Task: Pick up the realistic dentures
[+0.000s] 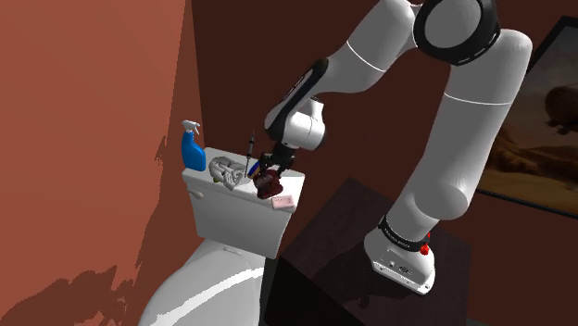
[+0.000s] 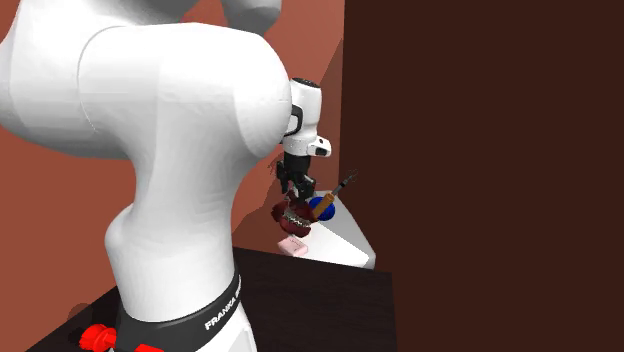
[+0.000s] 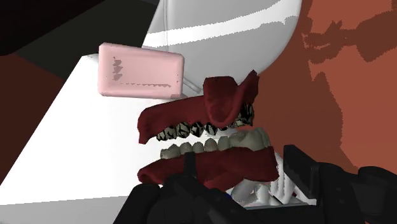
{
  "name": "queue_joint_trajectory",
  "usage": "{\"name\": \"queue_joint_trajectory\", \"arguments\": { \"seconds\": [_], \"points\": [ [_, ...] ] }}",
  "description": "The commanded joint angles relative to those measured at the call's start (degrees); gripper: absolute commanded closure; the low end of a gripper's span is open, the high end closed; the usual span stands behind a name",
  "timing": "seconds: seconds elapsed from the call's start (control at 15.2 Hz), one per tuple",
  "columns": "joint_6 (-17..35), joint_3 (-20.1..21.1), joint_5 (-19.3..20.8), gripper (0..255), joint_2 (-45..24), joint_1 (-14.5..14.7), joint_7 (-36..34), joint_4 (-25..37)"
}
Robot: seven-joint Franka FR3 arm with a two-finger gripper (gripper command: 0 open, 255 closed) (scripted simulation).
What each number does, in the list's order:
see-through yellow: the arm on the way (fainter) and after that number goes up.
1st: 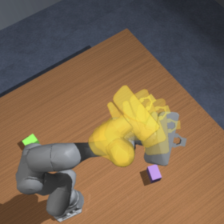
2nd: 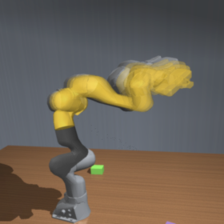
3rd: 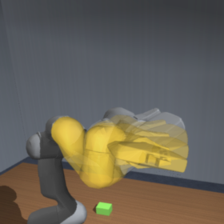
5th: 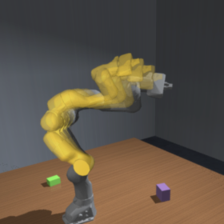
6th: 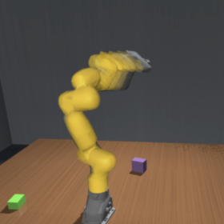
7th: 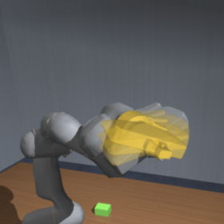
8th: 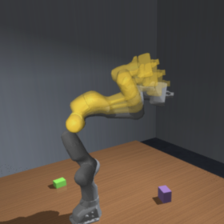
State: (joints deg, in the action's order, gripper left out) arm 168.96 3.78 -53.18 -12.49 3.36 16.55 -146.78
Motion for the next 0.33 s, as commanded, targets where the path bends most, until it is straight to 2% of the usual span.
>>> {"name": "queue_joint_trajectory", "arguments": {
  "seconds": [0.0, 0.13, 0.26],
  "points": [
    [-1.17, -1.49, 3.45, 255, 2.18, 1.09, -3.35, -0.92],
    [-2.3, -2.73, 6.61, 255, 4.11, 1.85, -6.26, -1.61],
    [-2.38, -2.78, 6.87, 255, 4.25, 1.86, -6.49, -1.66]
  ]
}}
